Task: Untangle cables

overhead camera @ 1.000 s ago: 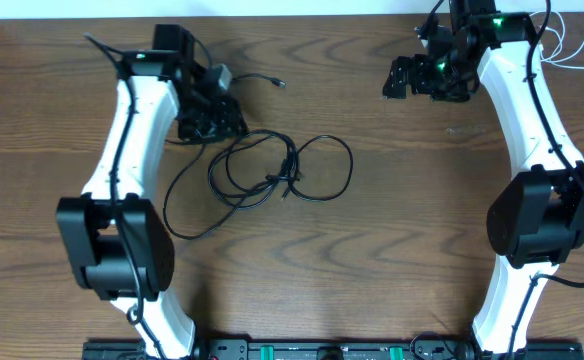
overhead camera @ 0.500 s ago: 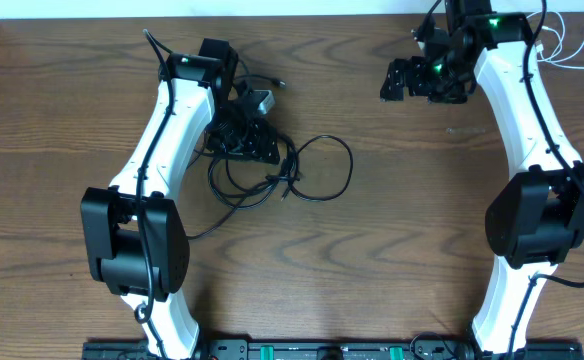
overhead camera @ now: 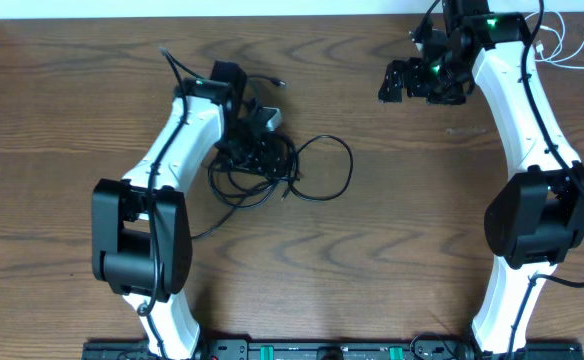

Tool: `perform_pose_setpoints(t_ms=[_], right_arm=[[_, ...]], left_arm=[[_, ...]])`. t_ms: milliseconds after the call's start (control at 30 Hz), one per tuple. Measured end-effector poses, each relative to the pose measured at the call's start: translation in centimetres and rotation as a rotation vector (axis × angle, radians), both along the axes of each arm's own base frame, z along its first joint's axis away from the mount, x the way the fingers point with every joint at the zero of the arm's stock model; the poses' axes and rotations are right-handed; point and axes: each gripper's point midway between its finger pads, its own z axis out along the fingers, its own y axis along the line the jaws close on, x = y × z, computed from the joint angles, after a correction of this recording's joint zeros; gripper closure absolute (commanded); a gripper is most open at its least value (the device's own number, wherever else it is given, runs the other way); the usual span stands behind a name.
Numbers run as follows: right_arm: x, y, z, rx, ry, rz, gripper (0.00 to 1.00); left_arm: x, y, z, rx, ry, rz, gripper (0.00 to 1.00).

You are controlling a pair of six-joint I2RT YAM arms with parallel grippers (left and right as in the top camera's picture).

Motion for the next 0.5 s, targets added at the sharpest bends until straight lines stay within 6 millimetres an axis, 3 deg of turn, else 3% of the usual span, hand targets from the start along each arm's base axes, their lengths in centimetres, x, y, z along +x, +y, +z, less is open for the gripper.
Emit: perform_pose_setpoints(t_ms=[300, 500], right_arm=[[-0.1, 0.0, 0.0, -0.001, 0.006, 0.0, 0.01], [-0.2, 0.0, -0.1, -0.001, 0.007, 0.0, 0.01]], left_arm=[[-0.7, -2.2, -1.3, -0.008, -0.031, -0.07, 0.42], [-0.7, -2.4, -1.3, -0.009, -0.038, -0.078, 0.45]])
